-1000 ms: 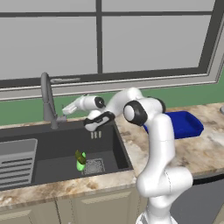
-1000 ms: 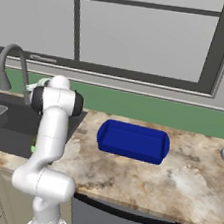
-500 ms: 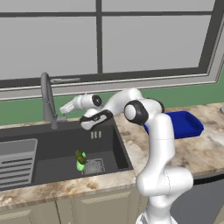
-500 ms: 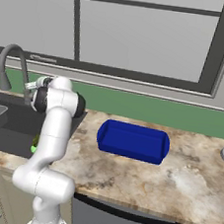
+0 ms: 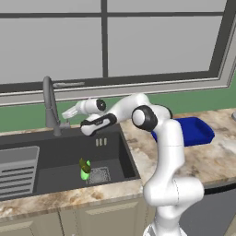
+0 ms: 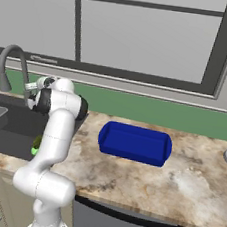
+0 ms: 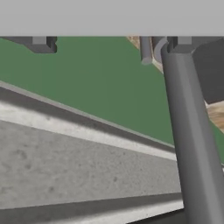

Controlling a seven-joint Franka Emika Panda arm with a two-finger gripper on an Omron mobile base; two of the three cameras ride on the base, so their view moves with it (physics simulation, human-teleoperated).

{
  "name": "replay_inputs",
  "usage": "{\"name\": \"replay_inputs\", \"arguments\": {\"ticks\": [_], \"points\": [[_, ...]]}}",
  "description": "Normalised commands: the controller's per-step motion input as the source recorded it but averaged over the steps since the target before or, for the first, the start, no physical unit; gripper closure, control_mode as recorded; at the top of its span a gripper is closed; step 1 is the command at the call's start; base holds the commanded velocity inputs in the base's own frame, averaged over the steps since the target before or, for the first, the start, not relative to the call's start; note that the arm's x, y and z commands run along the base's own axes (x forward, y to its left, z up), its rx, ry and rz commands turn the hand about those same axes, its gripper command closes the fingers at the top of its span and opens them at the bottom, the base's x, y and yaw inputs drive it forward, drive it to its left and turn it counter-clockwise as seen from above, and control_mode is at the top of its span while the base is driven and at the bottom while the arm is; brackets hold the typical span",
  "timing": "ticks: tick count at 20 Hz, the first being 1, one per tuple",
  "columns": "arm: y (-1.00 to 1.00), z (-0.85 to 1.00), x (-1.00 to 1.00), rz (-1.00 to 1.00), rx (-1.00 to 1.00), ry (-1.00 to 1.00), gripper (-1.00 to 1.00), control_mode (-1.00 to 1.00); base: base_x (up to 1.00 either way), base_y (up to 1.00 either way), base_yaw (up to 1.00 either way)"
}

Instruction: Pick up all produce items and place them in the sink. Turn on the sink faucet to wash them. Then turn the sink off and put them in the tray.

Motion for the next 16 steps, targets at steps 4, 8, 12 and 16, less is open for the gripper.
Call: {"name": "replay_inputs", "arguments": {"ticks": [4, 8, 12, 16], "points": [[0.15, -0.18, 0.01, 0.01, 0.0, 0.0, -1.0, -1.0, 0.0, 0.0, 0.0], [0.15, -0.19, 0.04, 0.0, 0.0, 0.0, -1.0, -1.0, 0.0, 0.0, 0.0], [0.11, -0.17, 0.12, 0.0, 0.0, 0.0, -1.0, -1.0, 0.0, 0.0, 0.0], [0.1, -0.17, 0.18, 0.01, 0.0, 0.01, -1.0, -1.0, 0.0, 0.0, 0.0]]}}
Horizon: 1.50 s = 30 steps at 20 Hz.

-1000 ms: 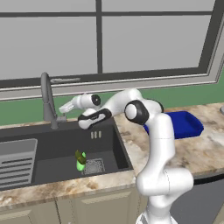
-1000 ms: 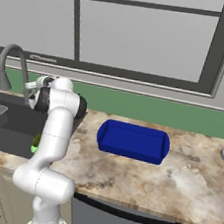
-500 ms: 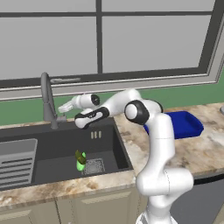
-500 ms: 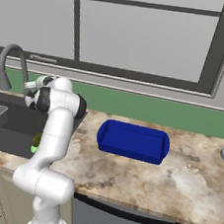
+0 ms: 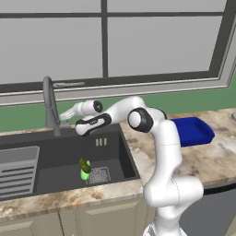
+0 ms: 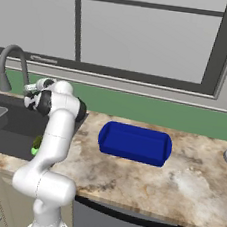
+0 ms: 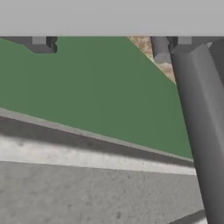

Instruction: Pick up all produce items and place them in the sink. Turn on the sink faucet to wash them. Then turn the sink off and put them in the tray.

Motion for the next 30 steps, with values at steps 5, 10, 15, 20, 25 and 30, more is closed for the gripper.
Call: {"name": "replay_inputs", "arguments": {"ticks": [5, 10, 15, 20, 25, 30], "points": [[0.08, -0.08, 0.12, 0.01, 0.0, 0.01, 1.0, -1.0, 0.0, 0.0, 0.0], [0.0, 0.0, 0.0, 0.0, 0.0, 0.0, 1.0, -1.0, 0.0, 0.0, 0.0], [0.0, 0.0, 0.0, 0.0, 0.0, 0.0, 1.0, -1.0, 0.0, 0.0, 0.0], [0.0, 0.0, 0.0, 0.0, 0.0, 0.0, 1.0, -1.0, 0.0, 0.0, 0.0], [0.0, 0.0, 0.0, 0.0, 0.0, 0.0, 1.0, -1.0, 0.0, 0.0, 0.0], [0.0, 0.0, 0.0, -0.02, 0.0, 0.0, 1.0, -1.0, 0.0, 0.0, 0.0]]}}
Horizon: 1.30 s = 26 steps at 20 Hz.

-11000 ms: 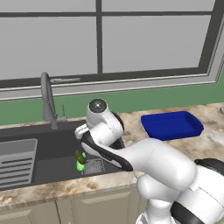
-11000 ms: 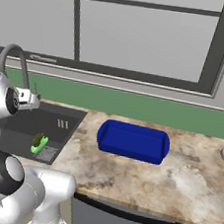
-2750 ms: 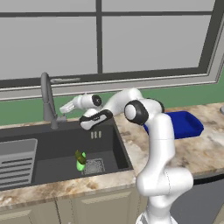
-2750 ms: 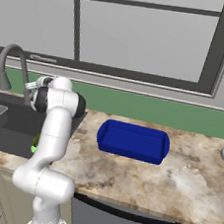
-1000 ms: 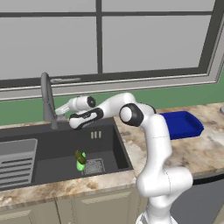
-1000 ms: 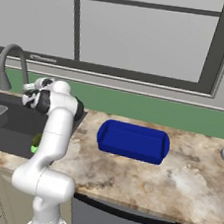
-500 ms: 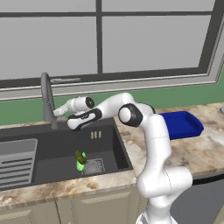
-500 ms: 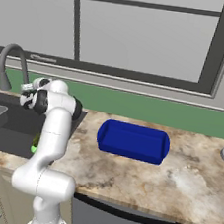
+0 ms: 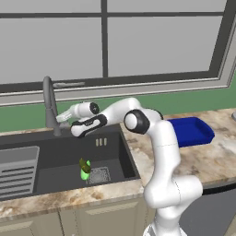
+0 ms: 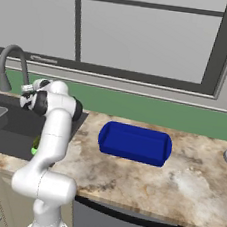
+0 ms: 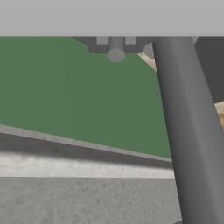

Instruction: Pick up all produce items and place them in the sink. Turn on the sink faucet to wash them. Then turn the sink off and put them in the tray.

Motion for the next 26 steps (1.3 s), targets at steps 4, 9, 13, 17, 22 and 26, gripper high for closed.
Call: {"name": "replay_inputs", "arguments": {"ticks": [4, 9, 13, 17, 22, 26], "points": [[-0.09, -0.01, -0.01, -0.11, 0.04, 0.02, 1.0, -1.0, 0.0, 0.0, 0.0], [-0.3, -0.13, -0.2, -0.2, 0.12, 0.07, 1.0, -1.0, 0.0, 0.0, 0.0], [-0.32, -0.2, -0.29, -0.25, 0.11, 0.09, 1.0, -1.0, 0.0, 0.0, 0.0], [-0.34, -0.16, -0.17, -0.21, 0.06, 0.09, 1.0, -1.0, 0.0, 0.0, 0.0], [-0.29, -0.2, -0.03, -0.14, 0.02, 0.11, 1.0, -1.0, 0.0, 0.0, 0.0], [0.0, 0.0, 0.0, 0.0, 0.0, 0.0, 1.0, -1.0, 0.0, 0.0, 0.0]]}}
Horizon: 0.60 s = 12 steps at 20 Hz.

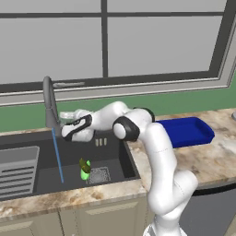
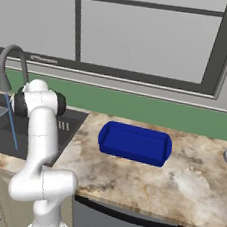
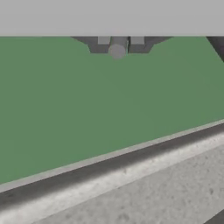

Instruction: Pick up all produce items and place them in the sink. Turn on the sink faucet to wash them. Then turn the sink off and put them in the tray.

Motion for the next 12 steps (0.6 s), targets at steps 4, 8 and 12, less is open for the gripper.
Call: {"name": "replay_inputs", "arguments": {"ticks": [4, 8, 12], "points": [[0.07, 0.0, 0.0, 0.04, 0.0, 0.0, 1.0, -1.0, 0.0, 0.0, 0.0], [0.0, 0.0, 0.0, 0.0, 0.0, 0.0, 1.0, -1.0, 0.0, 0.0, 0.0], [0.18, 0.02, 0.0, 0.08, -0.03, 0.0, 1.0, -1.0, 0.0, 0.0, 0.0]]}}
